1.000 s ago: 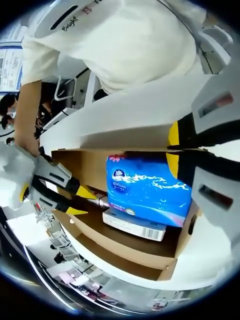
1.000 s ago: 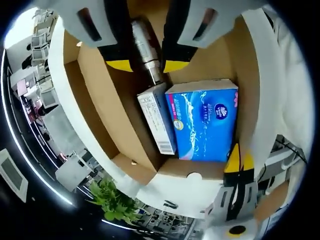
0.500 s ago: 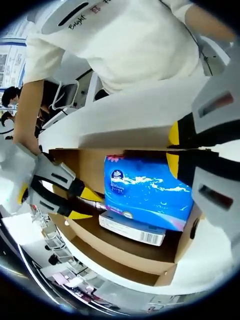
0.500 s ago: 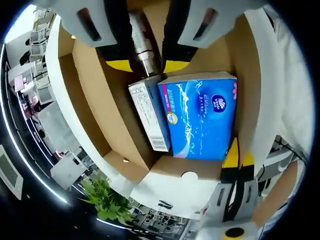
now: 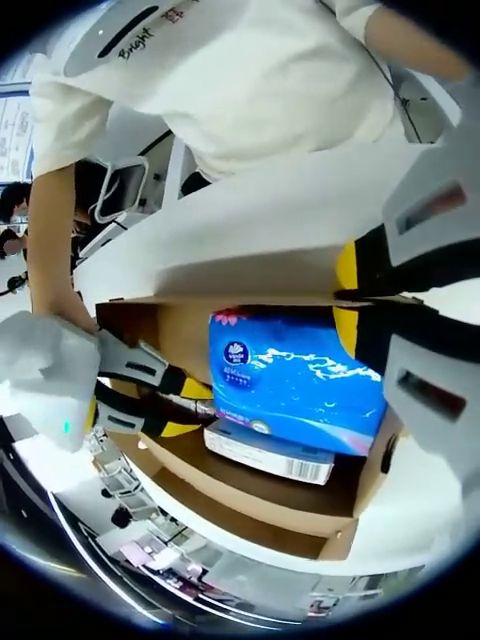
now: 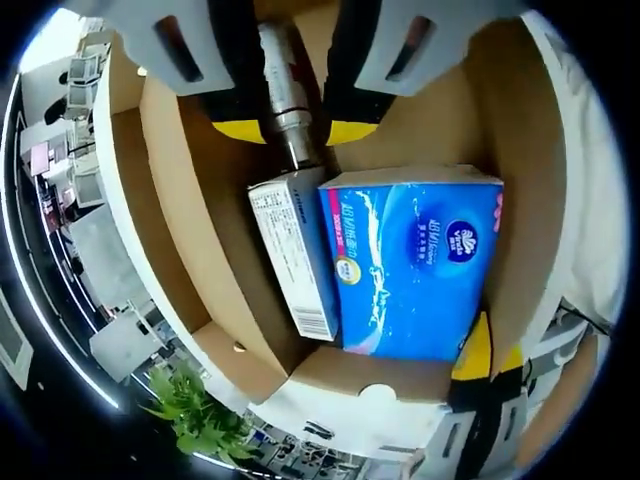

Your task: Operate the shoe box by opening the lid, removing the specified soft item, and placing it in the target area until the item is outside and the box remains undamaged.

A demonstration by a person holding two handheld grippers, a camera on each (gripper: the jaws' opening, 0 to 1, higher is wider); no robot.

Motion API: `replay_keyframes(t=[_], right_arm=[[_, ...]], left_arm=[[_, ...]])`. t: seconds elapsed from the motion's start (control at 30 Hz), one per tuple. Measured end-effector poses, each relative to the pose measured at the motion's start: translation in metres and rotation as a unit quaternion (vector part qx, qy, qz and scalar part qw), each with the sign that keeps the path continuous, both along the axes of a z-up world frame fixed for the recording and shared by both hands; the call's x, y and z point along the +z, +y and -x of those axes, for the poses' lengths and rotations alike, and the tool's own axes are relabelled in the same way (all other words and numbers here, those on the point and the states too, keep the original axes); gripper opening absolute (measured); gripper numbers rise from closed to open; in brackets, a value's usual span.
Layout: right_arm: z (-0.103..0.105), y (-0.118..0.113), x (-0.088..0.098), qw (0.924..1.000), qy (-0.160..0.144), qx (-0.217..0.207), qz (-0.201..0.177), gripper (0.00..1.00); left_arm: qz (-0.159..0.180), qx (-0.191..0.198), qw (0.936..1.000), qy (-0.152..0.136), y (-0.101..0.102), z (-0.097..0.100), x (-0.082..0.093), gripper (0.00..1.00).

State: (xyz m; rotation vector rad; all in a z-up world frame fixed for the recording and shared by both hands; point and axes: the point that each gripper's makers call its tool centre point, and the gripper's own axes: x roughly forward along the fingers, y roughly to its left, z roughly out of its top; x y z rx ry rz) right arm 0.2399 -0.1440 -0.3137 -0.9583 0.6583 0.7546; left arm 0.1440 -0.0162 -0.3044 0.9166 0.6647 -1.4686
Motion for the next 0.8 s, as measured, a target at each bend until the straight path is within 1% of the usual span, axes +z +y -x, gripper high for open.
replay_keyframes(t=[0.03,0.07,0.1,0.13,0.17,0.2,0.27,0.3,0.33,0.37,0.4,0.43,0.47,0.5,0.53,0.6,0.63,0.67,0.7,0.77,0.8], right_arm=[[0.0,0.0,0.0,1.0,-0.001,0.001,0.001,0.2],[0.0,0.001,0.0,1.0,-0.003,0.003,0.004,0.2],[-0.001,0.002,0.0,0.9999,-0.007,0.005,0.007,0.2],[-0.002,0.003,-0.001,0.9999,-0.007,0.003,0.011,0.2],[-0.005,0.002,-0.004,0.9998,-0.006,0.005,0.02,0.2],[-0.007,0.003,-0.005,0.9997,-0.007,0.006,0.022,0.2],[-0.01,0.003,-0.008,0.9996,0.0,0.009,0.027,0.2],[-0.01,0.003,-0.012,0.9991,0.013,0.018,0.037,0.19],[-0.007,0.005,-0.016,0.9977,0.034,0.028,0.051,0.19],[-0.008,0.005,-0.016,0.9976,0.036,0.025,0.053,0.19],[-0.01,0.002,-0.016,0.9961,0.049,0.015,0.072,0.19],[-0.01,0.001,-0.016,0.9937,0.064,0.022,0.09,0.2],[-0.01,0.001,-0.018,0.9914,0.085,0.03,0.095,0.2],[-0.01,-0.001,-0.02,0.9887,0.096,0.042,0.107,0.2],[-0.008,-0.003,-0.021,0.9867,0.113,0.04,0.11,0.2],[-0.003,-0.006,-0.021,0.9835,0.144,0.03,0.105,0.2],[0.002,-0.01,-0.021,0.9795,0.169,0.024,0.107,0.19],[0.003,-0.01,-0.02,0.9782,0.177,0.029,0.105,0.19],[0.007,-0.012,-0.021,0.9741,0.196,0.029,0.108,0.19],[0.008,-0.011,-0.024,0.9696,0.214,0.036,0.112,0.19],[0.007,-0.013,-0.028,0.9667,0.228,0.021,0.114,0.19]], left_arm=[[0.0,0.001,1.0,-0.002,0.0,0.0,0.0,0.02],[-0.003,0.005,0.9999,-0.013,0.0,-0.001,0.0,0.03],[-0.011,0.025,0.9995,-0.015,0.001,-0.002,-0.001,0.03],[-0.021,0.04,0.9989,-0.009,0.001,-0.001,-0.002,0.03],[-0.023,0.028,0.9992,-0.018,-0.001,0.0,-0.003,0.03],[-0.028,0.003,0.9989,-0.037,-0.001,-0.001,-0.002,0.03],[-0.022,0.014,0.9991,-0.033,0.0,0.0,-0.002,0.03],[-0.021,0.021,0.9991,-0.03,0.0,-0.001,-0.002,0.03],[-0.02,0.022,0.9991,-0.029,0.0,-0.001,-0.002,0.03],[-0.021,0.024,0.9991,-0.029,0.0,-0.002,-0.002,0.04],[-0.023,0.031,0.9988,-0.029,0.0,-0.002,-0.002,0.04],[-0.028,0.039,0.9985,-0.027,0.0,-0.003,-0.002,0.05],[-0.032,0.039,0.9983,-0.028,-0.001,-0.003,-0.003,0.05],[-0.032,0.038,0.9983,-0.029,0.0,-0.003,-0.003,0.05],[-0.032,0.037,0.9983,-0.031,0.0,-0.003,-0.003,0.05],[-0.024,0.041,0.9984,-0.029,0.001,-0.004,-0.002,0.05],[-0.022,0.039,0.9985,-0.031,0.001,-0.003,-0.002,0.05],[-0.022,0.038,0.9985,-0.033,0.001,-0.003,-0.002,0.05],[-0.026,0.04,0.9983,-0.033,0.0,-0.003,-0.003,0.05],[-0.028,0.045,0.9981,-0.032,0.001,-0.004,-0.003,0.06],[-0.027,0.049,0.9979,-0.031,0.001,-0.005,-0.003,0.06]])
